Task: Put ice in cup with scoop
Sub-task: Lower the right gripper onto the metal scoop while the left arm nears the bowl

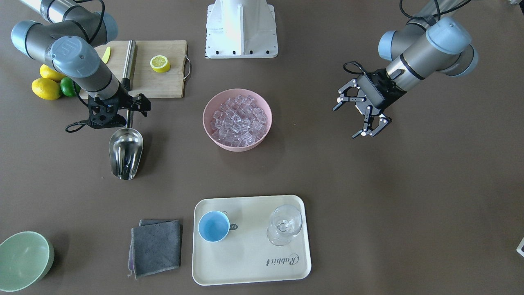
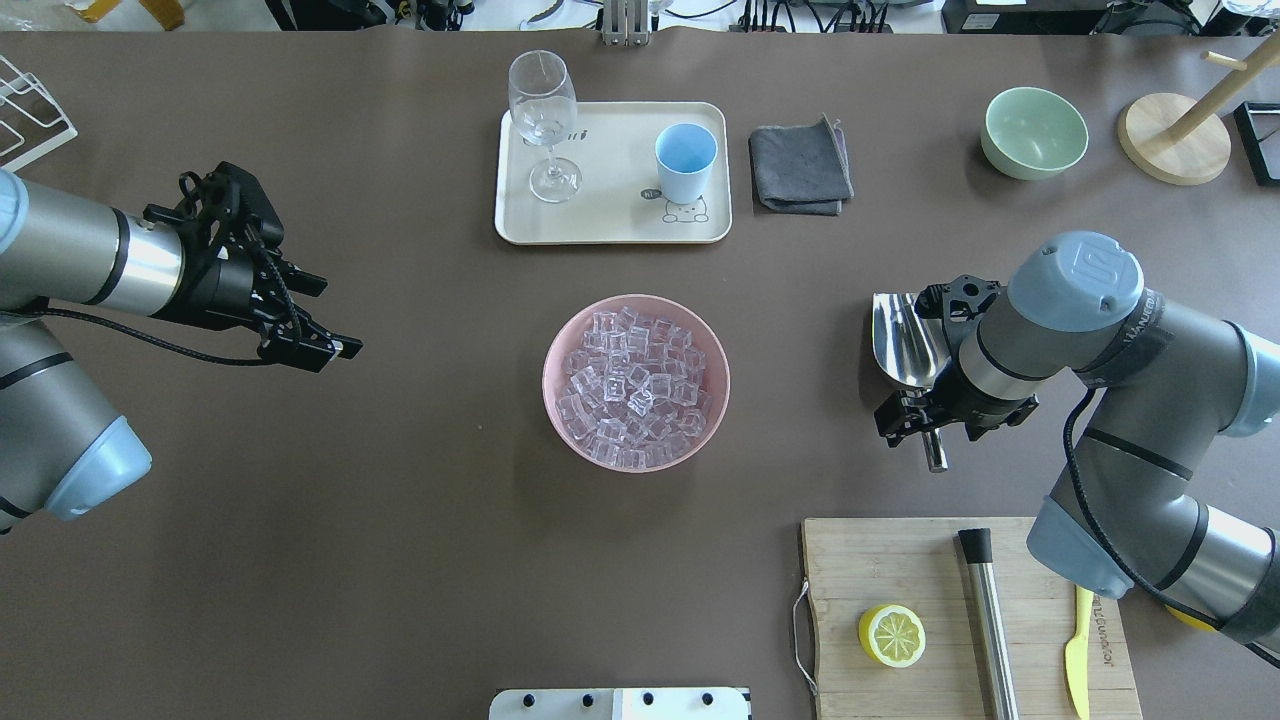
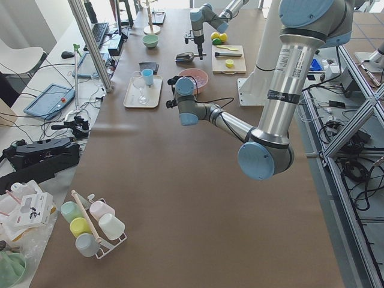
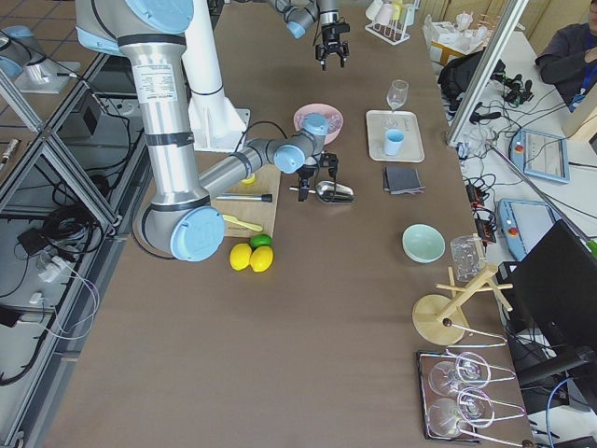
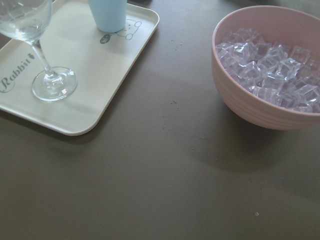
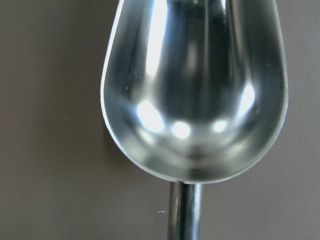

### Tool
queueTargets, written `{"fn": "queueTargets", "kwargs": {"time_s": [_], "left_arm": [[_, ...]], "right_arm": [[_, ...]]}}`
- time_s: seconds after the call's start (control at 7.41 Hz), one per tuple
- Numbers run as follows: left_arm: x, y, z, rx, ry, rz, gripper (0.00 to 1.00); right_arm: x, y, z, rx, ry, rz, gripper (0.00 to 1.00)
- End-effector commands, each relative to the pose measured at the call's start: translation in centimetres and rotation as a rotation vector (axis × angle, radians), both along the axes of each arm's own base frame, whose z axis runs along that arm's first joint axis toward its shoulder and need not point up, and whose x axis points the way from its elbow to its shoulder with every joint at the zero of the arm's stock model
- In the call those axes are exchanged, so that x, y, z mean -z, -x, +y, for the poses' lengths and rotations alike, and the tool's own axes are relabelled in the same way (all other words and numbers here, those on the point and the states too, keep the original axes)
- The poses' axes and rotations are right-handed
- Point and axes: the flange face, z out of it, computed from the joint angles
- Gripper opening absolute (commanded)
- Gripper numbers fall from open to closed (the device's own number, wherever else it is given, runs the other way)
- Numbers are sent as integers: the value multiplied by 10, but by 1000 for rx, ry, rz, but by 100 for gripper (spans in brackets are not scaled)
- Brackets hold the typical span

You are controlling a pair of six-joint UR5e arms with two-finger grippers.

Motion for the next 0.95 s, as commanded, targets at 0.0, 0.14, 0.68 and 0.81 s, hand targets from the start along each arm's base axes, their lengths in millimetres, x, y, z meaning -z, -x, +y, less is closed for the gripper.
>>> {"fn": "queueTargets", "kwargs": {"time_s": [0.0, 0.14, 0.68, 0.81], "left_arm": [[9, -36, 0, -52, -124, 44, 99], [12, -57, 5, -83, -148, 54, 99], [26, -100, 19, -89, -291, 43, 99], [29, -111, 17, -82, -292, 46, 99]], "right_arm": [[-1, 0, 0, -14, 16, 4, 91], [-1, -1, 0, -16, 16, 4, 55], [-2, -1, 1, -22, 19, 9, 0], [-1, -1, 1, -21, 18, 5, 0]]}}
